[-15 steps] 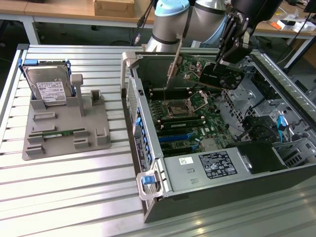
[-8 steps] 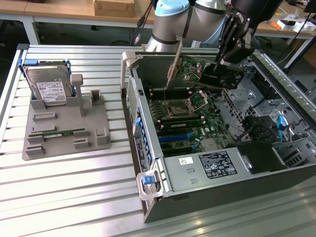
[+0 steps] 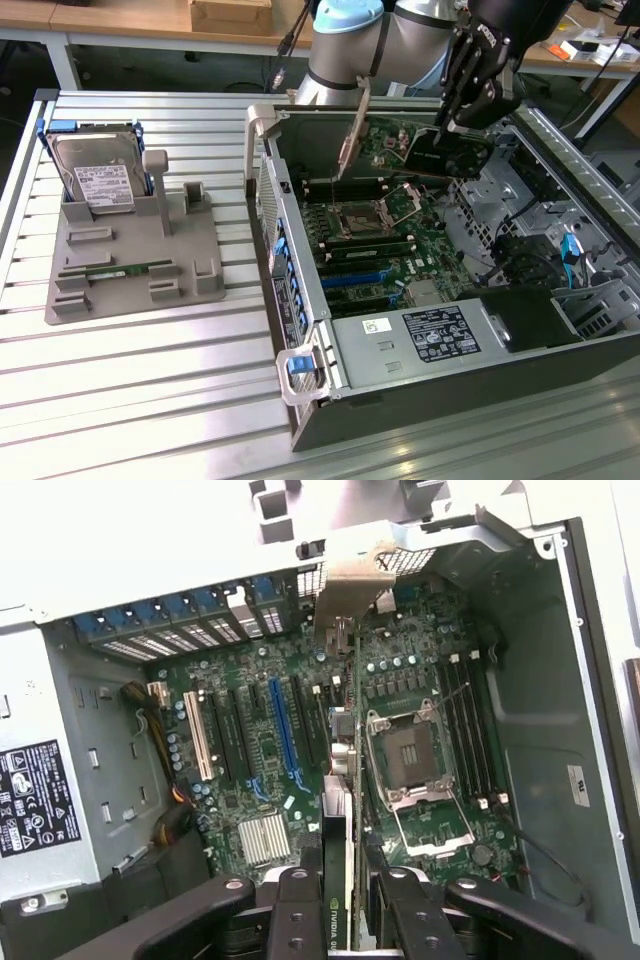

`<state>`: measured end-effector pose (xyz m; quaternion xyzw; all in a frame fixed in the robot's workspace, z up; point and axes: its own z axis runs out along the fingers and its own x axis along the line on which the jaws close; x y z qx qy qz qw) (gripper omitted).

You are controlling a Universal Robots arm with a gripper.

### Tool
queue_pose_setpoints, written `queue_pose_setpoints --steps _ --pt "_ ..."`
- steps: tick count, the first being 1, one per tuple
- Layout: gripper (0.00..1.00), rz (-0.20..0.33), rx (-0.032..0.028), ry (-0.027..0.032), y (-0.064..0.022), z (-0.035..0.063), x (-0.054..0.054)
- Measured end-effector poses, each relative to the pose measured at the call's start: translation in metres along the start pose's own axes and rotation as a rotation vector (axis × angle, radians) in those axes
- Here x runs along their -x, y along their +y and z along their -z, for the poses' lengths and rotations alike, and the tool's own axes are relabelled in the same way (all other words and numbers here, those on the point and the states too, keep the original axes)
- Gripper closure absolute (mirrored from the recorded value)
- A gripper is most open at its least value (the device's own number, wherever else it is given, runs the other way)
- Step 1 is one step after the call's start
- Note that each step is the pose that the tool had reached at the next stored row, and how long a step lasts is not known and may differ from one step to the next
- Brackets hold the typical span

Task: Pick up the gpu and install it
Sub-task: 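Insert the gpu into the slot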

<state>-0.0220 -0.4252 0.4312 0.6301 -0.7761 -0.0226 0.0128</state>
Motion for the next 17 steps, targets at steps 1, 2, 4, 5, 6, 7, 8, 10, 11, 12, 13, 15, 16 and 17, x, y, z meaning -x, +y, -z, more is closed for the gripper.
queue_pose_setpoints --steps 1,2,4,5,6,7,8,10,11,12,13,15,16,17 --pt "0.74 0.01 0.0001 0.0005 0.0 0.0 0.0" --pt "0.74 0.019 0.0002 0.001 0.0 0.0 0.0" --pt "0.74 0.036 0.0003 0.0019 0.0 0.0 0.0" --pt "0.74 0.048 0.0004 0.0025 0.0 0.0 0.0" --pt "0.74 0.052 0.0005 0.0027 0.0 0.0 0.0" --pt "0.74 0.058 0.0005 0.003 0.0 0.0 0.0" --pt "0.74 0.064 0.0006 0.0032 0.0 0.0 0.0" --pt "0.74 0.107 0.0009 0.0055 0.0 0.0 0.0" --pt "0.74 0.113 0.001 0.0058 0.0 0.0 0.0" --pt "0.74 0.127 0.0011 0.0065 0.0 0.0 0.0" --pt "0.74 0.134 0.0012 0.0068 0.0 0.0 0.0" --pt "0.74 0.154 0.0014 0.0079 0.0 0.0 0.0" --pt "0.74 0.164 0.0014 0.0084 0.0 0.0 0.0" --pt "0.74 0.177 0.0016 0.0091 0.0 0.0 0.0"
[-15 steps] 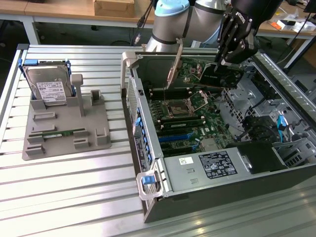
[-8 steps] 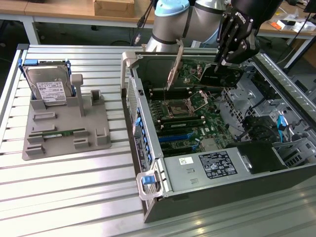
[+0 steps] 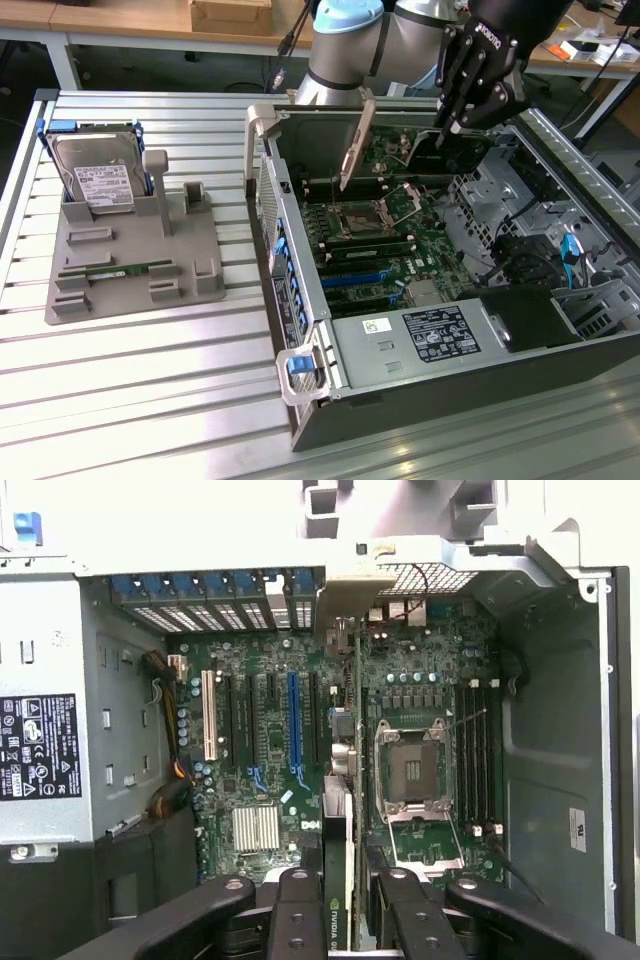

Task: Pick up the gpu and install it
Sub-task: 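Insert the gpu into the slot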

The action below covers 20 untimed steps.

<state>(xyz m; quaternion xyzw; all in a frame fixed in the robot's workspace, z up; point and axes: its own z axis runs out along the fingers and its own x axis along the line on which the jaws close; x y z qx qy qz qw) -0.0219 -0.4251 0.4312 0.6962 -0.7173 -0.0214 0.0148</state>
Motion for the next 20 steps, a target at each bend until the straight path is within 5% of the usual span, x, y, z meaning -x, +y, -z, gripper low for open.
queue_pose_setpoints --steps 20 --pt "0.74 0.145 0.0012 0.0074 0.0 0.0 0.0"
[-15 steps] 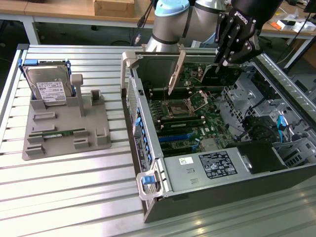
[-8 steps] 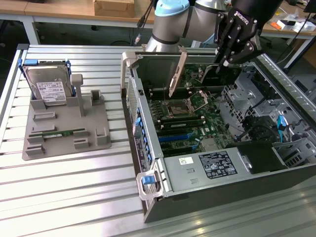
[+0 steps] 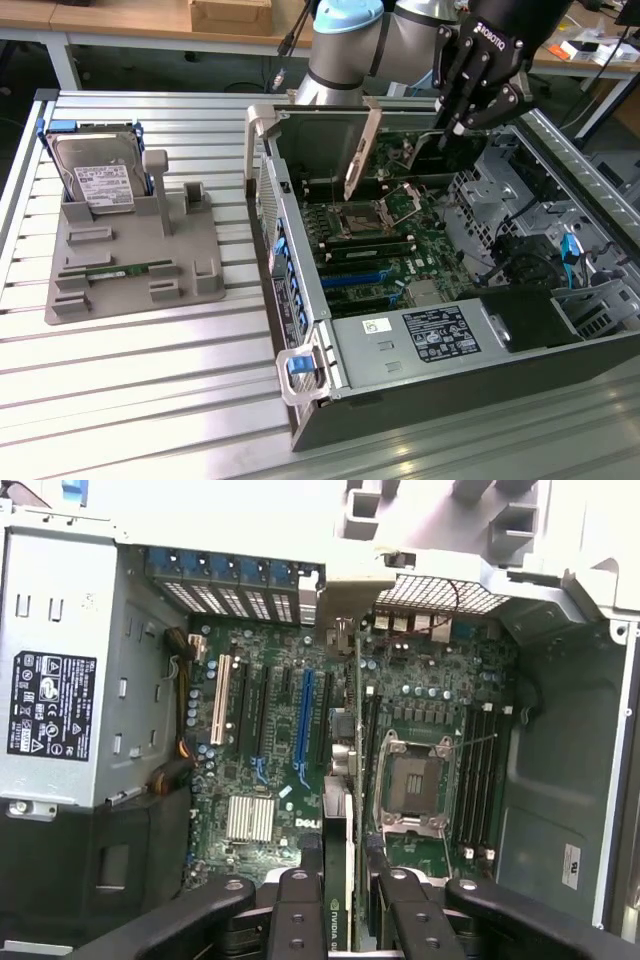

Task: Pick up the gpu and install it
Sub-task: 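Insert the gpu into the slot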

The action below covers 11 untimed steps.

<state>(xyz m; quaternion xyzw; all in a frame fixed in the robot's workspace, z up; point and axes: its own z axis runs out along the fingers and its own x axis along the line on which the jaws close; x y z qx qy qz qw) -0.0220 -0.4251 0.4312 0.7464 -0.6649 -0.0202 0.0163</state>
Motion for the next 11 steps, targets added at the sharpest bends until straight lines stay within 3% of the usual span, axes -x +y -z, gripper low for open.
queue_pose_setpoints --steps 11 --pt "0.74 0.096 0.0008 0.0049 0.0 0.0 0.0"
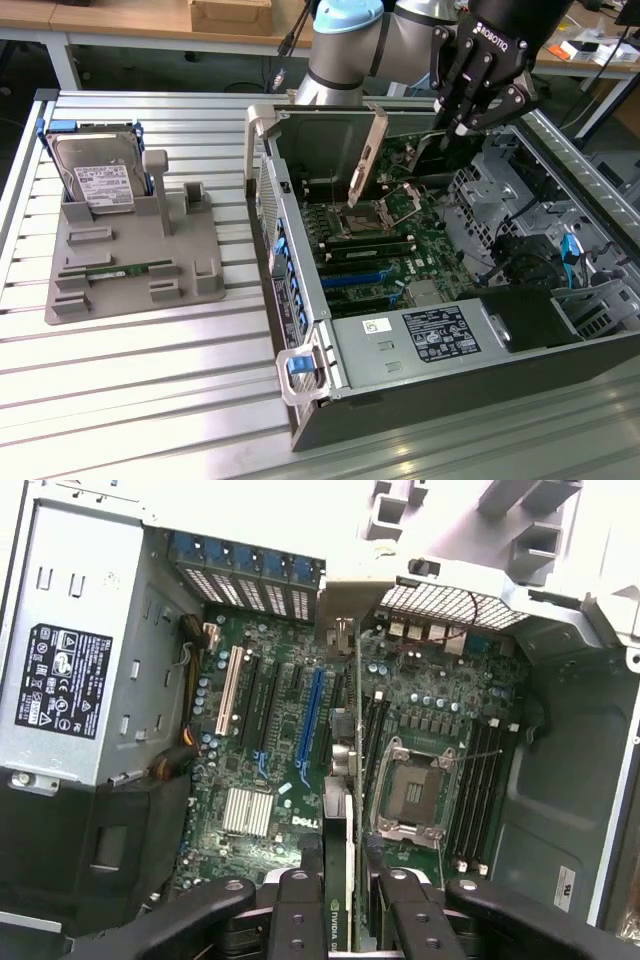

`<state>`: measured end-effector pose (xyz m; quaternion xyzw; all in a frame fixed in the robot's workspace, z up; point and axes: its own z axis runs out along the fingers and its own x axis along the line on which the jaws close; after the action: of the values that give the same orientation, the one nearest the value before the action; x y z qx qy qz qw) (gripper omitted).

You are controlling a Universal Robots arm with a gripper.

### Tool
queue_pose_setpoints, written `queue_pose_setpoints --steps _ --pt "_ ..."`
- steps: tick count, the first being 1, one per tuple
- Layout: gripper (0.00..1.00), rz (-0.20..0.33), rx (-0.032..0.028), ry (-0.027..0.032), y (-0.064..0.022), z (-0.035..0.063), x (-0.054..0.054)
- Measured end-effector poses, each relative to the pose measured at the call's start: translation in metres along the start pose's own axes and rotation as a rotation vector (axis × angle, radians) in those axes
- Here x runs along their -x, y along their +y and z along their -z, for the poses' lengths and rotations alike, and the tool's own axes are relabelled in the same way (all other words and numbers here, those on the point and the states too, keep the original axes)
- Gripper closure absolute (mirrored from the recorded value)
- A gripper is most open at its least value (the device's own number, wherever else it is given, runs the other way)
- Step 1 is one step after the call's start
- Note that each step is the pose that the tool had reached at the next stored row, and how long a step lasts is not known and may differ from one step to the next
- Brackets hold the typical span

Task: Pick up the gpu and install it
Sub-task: 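Insert the gpu into the slot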

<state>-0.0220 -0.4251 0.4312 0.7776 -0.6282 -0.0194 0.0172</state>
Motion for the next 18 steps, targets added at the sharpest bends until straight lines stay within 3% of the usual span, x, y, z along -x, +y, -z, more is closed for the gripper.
queue_pose_setpoints --steps 18 --pt "0.74 0.12 0.001 0.0061 0.0 0.0 0.0"
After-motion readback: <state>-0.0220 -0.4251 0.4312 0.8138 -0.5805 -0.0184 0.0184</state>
